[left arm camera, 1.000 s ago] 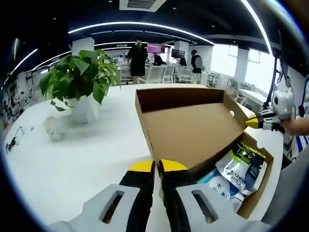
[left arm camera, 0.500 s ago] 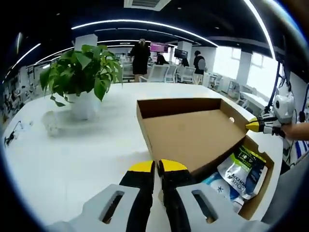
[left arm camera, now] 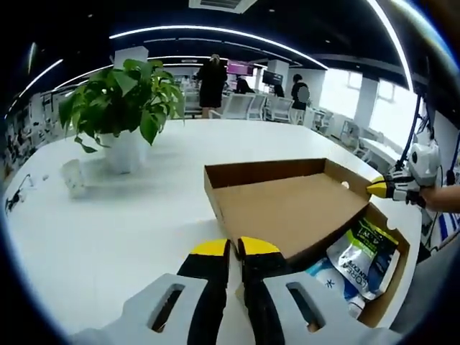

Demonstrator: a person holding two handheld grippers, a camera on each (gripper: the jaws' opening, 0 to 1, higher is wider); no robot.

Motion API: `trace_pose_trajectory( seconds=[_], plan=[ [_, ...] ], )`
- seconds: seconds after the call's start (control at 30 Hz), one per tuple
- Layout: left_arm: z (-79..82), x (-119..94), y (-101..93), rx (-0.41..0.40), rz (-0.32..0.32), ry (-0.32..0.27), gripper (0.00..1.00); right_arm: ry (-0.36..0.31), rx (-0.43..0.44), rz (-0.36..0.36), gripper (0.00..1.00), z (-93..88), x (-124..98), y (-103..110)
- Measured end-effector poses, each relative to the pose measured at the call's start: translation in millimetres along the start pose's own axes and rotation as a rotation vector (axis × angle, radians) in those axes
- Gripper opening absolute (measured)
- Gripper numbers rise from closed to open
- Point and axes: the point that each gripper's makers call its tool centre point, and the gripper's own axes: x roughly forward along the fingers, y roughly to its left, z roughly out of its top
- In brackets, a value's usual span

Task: Operate the shoe box by opening the lid, removing the specified soft item, and placing it in the target area until the item is outside and the box remains undamaged.

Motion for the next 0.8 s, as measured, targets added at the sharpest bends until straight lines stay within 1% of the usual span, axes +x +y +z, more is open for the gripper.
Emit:
trace_pose_trajectory(
  seconds=[0.13, 0.23, 0.33, 0.57, 0.7, 0.8],
  plan=[
    [-1.6, 2.0, 0.5, -0.011, -0.002, -0.004, 0.04, 0.003, 0.008, 0.000, 0.00, -0.7, 1.7, 0.0],
    [-2.2, 2.0, 0.8, -0.027, -0.002, -0.008, 0.04, 0.003, -0.003, 0.000, 0.00, -0.9, 2.0, 0.3],
    [-3.7, 3.8, 1.3, -0.033, 0.001, -0.001, 0.04, 0.005, -0.004, 0.002, 0.00, -2.3, 3.5, -0.8],
    [-3.9, 5.7, 1.0, -0.022, 0.007, 0.005, 0.04, 0.013, 0.013, 0.008, 0.01, -2.6, 4.4, -1.4],
    [-2.7, 2.6, -1.2, -0.021, 0.004, 0.003, 0.05, 0.004, 0.010, 0.019, 0.01, -2.0, 2.8, -0.3],
    [-1.8, 0.8, -1.2, -0.028, -0.003, -0.001, 0.07, -0.001, 0.026, 0.028, 0.02, -1.8, 2.0, -0.8]
  ],
)
